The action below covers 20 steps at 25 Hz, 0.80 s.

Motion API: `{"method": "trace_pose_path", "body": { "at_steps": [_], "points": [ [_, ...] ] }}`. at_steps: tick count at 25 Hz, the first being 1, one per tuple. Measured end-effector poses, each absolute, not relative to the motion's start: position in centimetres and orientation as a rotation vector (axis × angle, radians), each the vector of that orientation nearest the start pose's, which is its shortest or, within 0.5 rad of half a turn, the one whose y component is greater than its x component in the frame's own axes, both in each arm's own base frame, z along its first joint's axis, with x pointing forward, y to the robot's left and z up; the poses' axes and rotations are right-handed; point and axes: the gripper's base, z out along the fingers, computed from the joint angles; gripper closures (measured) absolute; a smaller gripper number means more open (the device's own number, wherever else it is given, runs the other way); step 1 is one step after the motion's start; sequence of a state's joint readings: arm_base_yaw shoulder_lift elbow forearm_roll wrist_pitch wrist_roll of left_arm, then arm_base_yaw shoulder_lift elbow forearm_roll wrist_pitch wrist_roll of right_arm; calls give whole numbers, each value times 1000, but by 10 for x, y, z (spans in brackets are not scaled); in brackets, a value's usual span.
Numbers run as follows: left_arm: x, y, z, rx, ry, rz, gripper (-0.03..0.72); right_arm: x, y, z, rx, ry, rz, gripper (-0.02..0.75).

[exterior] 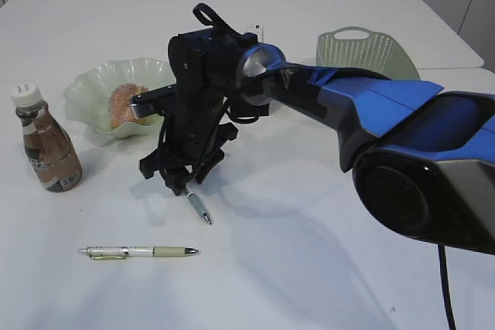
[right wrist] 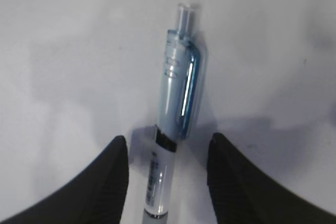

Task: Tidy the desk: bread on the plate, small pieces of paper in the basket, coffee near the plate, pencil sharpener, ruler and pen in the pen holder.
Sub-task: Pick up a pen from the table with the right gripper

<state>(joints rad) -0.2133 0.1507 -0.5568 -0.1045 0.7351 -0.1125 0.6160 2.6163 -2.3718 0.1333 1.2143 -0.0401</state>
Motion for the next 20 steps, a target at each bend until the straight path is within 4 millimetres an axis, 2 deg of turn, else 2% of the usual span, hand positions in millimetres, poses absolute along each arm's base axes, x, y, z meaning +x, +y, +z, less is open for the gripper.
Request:
{"method": "trace_pose_path", "body": {
  "at_steps": [6,7,12,20],
  "points": [
    [23,-11,320,72,1823,-347,378,429,316,125,-927,2827,243,432],
    [23,-11,320,72,1823,-347,378,429,315,125,-931,2824,236,471],
    [23,-11,320,72,1823,-347,378,428,317,125,-925,2832,267,552],
    [23,-11,320,72,1823,-347,378,427,319,125,-917,2841,306,564]
  ]
}}
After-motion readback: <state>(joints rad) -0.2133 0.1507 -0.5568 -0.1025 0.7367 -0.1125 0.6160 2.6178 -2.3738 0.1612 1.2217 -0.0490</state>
